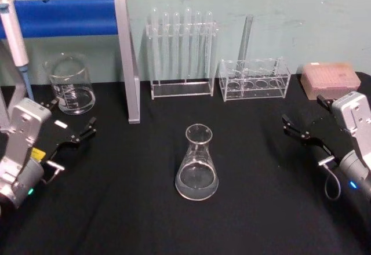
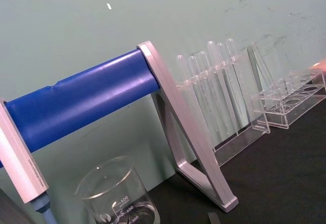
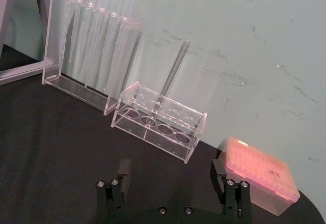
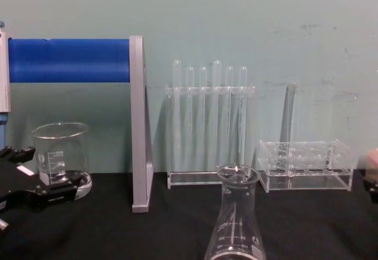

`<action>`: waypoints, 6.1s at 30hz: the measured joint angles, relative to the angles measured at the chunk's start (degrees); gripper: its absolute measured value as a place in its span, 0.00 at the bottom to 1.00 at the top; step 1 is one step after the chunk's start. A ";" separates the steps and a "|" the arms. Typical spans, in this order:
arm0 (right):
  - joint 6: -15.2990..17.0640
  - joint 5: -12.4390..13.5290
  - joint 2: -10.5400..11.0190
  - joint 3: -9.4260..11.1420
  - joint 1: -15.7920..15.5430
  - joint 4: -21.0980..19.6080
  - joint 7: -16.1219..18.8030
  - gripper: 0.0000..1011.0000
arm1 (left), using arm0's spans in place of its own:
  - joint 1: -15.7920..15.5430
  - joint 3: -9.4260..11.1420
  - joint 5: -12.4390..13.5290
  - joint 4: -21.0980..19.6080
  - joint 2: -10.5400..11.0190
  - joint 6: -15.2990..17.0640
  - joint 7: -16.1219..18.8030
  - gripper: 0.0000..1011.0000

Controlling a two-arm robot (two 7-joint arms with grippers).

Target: Grasp the erlenmeyer flask with one hand, shake it three times, then place it back.

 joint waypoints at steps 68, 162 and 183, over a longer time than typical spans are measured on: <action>-0.34 12.94 -4.10 -1.16 -1.47 -3.47 38.51 0.99 | 0.00 0.00 0.00 0.00 0.00 0.00 0.00 0.99; 0.45 11.72 -9.94 -3.52 4.86 2.81 38.34 0.44 | 0.00 0.00 0.00 0.00 0.00 0.00 0.00 0.99; 2.31 11.94 -10.78 -0.74 1.65 -4.32 31.30 0.44 | 0.00 0.00 0.00 0.00 0.00 0.00 0.00 0.99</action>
